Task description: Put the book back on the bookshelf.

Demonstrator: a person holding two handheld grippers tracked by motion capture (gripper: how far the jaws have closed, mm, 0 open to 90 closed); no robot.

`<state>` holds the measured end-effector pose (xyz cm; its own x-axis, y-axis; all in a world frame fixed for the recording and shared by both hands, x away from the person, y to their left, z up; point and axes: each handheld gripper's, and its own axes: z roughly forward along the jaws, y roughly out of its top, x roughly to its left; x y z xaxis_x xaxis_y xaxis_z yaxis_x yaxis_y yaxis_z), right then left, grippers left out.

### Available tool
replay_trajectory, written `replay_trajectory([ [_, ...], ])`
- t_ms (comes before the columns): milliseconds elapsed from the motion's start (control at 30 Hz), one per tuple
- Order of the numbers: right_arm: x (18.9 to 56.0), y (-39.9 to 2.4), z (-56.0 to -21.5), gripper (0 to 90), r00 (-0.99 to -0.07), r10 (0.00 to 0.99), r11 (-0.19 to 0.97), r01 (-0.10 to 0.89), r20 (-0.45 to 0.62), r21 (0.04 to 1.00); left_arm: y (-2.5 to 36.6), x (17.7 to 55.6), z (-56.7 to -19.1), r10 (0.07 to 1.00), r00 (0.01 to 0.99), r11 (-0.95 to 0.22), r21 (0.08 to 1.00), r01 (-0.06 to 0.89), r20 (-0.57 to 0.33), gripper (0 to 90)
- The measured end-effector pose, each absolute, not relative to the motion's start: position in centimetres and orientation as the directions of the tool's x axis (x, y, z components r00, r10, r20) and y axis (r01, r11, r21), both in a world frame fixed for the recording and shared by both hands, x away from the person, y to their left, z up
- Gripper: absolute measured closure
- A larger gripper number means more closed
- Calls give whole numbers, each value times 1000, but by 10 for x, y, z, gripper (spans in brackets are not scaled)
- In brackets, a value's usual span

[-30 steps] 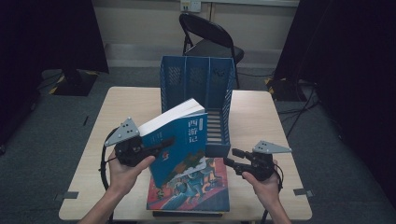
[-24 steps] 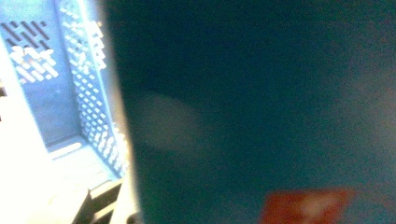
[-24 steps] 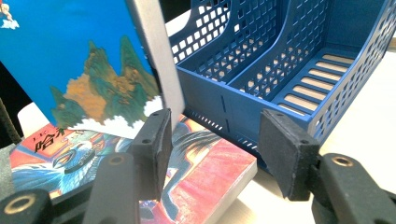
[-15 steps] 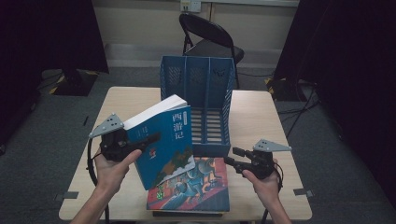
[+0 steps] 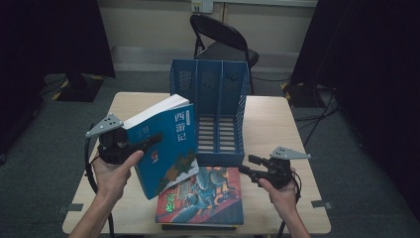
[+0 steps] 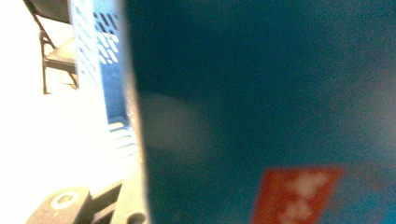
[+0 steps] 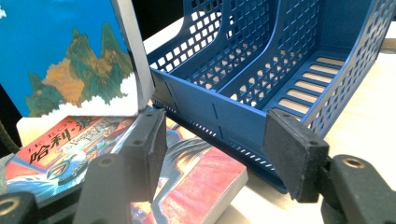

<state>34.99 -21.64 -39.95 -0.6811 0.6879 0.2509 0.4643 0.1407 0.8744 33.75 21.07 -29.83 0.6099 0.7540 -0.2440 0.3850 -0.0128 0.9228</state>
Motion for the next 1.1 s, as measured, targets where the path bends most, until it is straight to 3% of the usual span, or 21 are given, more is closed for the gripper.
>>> replay_trajectory([
  [367, 351, -215, -400, 390, -681, 685, 140, 471, 258, 871, 222, 345, -278, 773, 582, 39, 934, 356, -254, 617],
  [1100, 352, -217, -406, 381, -687, 675, 146, 482, 269, 864, 187, 396, -258, 854, 472, 39, 932, 361, -219, 617],
])
